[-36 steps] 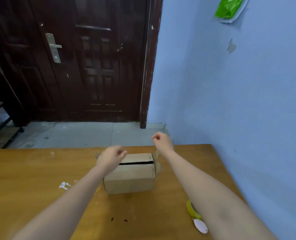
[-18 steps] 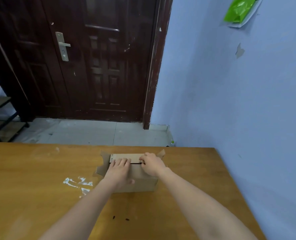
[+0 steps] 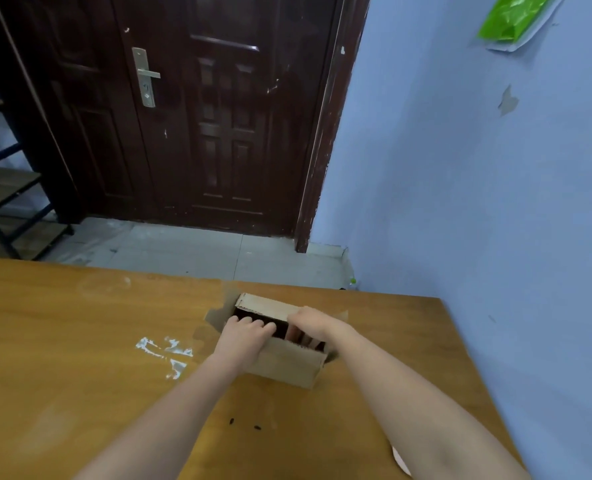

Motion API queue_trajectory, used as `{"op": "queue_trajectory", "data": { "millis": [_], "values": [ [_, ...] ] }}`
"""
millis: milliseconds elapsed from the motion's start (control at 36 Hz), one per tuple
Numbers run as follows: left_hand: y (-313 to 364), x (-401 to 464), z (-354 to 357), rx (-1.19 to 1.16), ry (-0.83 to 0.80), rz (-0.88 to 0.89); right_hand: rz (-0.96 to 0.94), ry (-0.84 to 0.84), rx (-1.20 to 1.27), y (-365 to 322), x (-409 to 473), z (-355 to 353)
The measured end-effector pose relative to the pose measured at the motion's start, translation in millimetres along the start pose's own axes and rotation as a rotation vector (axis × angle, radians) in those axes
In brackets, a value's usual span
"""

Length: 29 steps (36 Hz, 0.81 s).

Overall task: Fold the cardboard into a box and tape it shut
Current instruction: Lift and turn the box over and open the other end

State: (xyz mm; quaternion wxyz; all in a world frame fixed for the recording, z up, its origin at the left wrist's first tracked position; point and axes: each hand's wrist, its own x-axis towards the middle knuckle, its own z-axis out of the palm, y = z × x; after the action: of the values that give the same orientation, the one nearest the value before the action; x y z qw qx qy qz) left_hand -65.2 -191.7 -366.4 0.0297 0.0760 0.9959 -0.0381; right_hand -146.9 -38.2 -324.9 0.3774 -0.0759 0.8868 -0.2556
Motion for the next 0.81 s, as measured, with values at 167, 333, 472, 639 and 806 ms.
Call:
{"op": "queue_trajectory", "data": {
  "millis": [167,333,472,639,806],
  "values": [
    [2,-12,4,0.016,-0.058,0.117,-0.139,0.106,-0.115,5,11,15],
    [6,-16,14,-0.065,-0.057,0.153,-0.292,0.434,-0.056,10,21,27],
    [6,-15,22,-0.136,-0.108,0.145,-0.367,0.528,-0.079,6,33,23],
    [2,-10,18,-0.173,-0.119,0.169,-0.374,0.496,-0.392,4,49,18],
    [-4,-14,21,-0.265,-0.144,0.207,-0.310,0.406,-0.478,2,63,18]
  ]
}}
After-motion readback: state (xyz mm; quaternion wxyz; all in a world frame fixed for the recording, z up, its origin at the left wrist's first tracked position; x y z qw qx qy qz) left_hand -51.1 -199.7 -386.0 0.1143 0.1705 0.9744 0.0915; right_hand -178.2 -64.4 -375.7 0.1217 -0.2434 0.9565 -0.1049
